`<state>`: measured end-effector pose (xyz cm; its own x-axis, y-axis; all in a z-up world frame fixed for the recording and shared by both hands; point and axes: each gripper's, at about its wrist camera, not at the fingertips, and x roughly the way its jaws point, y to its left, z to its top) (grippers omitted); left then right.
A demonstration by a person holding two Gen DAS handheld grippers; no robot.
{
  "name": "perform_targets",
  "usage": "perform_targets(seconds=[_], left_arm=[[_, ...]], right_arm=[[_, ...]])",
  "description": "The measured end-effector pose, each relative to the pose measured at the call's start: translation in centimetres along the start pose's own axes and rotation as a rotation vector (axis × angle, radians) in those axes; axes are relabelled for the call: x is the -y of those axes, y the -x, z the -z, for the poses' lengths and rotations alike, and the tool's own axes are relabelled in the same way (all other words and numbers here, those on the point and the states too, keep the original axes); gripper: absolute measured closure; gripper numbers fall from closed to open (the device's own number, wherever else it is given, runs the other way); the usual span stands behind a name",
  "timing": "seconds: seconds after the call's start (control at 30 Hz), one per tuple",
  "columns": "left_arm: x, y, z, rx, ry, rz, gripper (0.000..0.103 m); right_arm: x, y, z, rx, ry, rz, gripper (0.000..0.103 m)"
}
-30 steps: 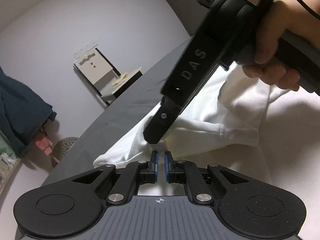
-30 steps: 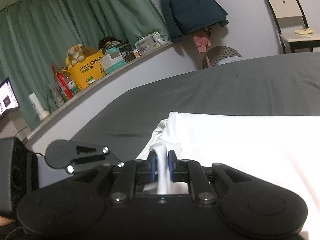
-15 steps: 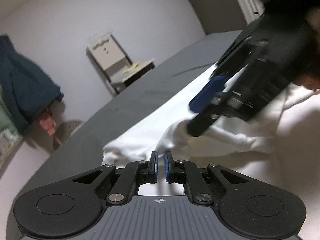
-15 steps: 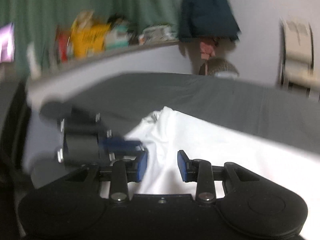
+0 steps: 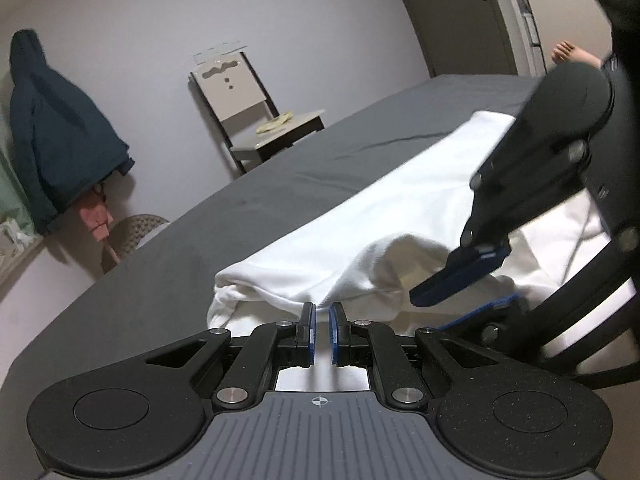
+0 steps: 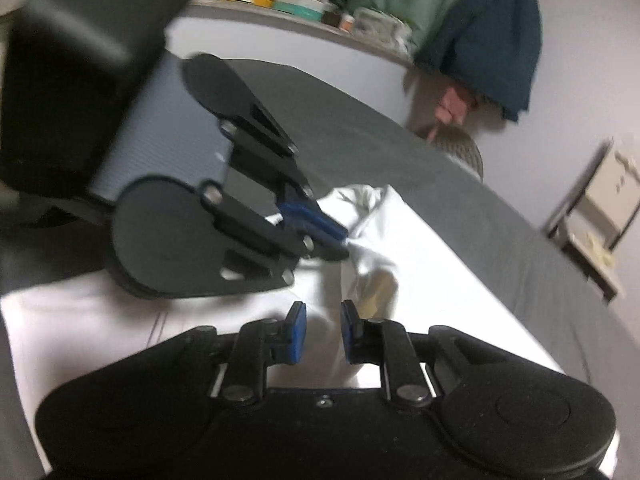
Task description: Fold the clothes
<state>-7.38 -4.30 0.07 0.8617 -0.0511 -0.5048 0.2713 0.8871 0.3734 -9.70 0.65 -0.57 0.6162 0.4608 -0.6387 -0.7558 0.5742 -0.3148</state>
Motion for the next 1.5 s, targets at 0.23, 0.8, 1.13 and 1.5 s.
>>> perform_targets(seconds=[0.23, 0.8, 1.13, 1.5], left_arm=[[-1.8, -0.3, 0.3, -0.001, 0.097, -0.024, 0.095], [-6.2, 0.0, 1.5, 0.037, 0.344, -0.097, 0.095], [-6.6, -1.5, 1.8, 0.014, 0.386, -0.018, 0.095], [-3.8, -3.7, 1.2, -0.045, 0.322, 0.243, 0.094]], right_arm=[[0.9, -1.7, 0.3, -0.029, -0.102, 0.049, 0.080], [-1.5, -2.7, 0.8, 0.051, -0.141, -0.106, 0.094], [-0.9, 4.4, 3.6, 0.096, -0.201, -0.209, 0.070], [16.7, 13.8, 17.3, -0.070, -0.717, 0.253, 0.066]])
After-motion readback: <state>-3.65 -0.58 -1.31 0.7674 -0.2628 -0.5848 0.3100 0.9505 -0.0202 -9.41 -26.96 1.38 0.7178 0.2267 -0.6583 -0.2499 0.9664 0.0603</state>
